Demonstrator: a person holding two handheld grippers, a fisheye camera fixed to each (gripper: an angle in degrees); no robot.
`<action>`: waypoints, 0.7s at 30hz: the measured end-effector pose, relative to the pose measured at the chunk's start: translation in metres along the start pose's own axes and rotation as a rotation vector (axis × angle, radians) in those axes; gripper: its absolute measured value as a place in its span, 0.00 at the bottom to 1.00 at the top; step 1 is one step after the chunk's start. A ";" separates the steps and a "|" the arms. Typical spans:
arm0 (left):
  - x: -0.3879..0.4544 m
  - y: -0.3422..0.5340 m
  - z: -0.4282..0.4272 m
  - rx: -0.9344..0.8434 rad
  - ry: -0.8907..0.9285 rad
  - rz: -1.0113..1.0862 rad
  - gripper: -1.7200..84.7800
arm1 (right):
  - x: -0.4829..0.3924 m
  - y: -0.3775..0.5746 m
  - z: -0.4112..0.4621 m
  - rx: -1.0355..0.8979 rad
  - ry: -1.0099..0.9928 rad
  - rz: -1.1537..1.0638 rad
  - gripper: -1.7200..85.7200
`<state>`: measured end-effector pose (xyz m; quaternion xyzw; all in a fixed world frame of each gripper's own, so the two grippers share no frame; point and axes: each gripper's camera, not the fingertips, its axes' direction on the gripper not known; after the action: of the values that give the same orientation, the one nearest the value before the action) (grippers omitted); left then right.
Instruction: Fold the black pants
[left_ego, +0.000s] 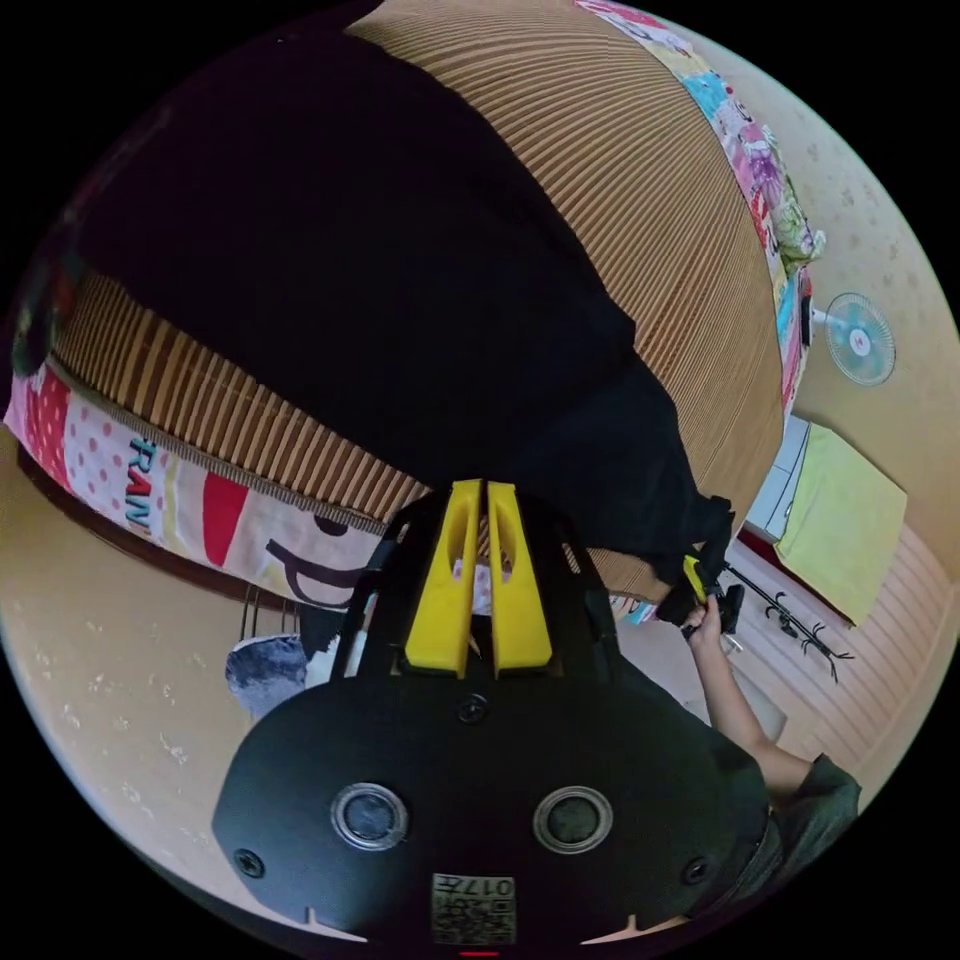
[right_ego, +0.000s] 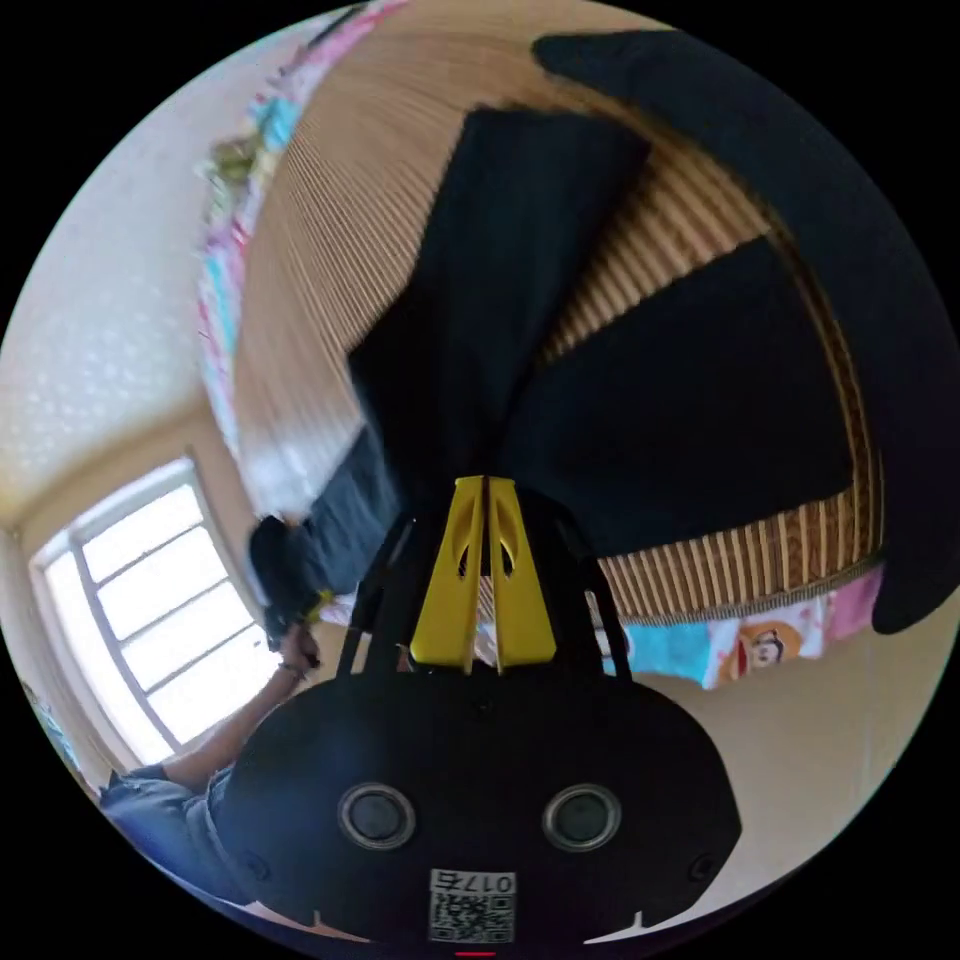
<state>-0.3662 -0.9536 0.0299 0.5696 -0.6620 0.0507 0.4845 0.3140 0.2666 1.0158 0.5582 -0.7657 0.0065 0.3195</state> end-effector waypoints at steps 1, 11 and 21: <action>-0.003 0.004 -0.005 0.007 -0.003 -0.014 0.03 | 0.003 -0.005 -0.016 0.095 -0.057 0.033 0.06; -0.021 0.032 -0.028 -0.005 -0.100 -0.036 0.06 | -0.030 -0.093 -0.029 0.118 0.276 0.208 0.08; -0.045 0.039 -0.041 0.040 0.036 -0.136 0.09 | -0.118 -0.022 -0.113 0.297 0.208 -0.147 0.03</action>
<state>-0.3789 -0.8834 0.0390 0.6219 -0.6118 0.0409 0.4871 0.4079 0.4003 1.0394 0.6501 -0.6762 0.1539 0.3106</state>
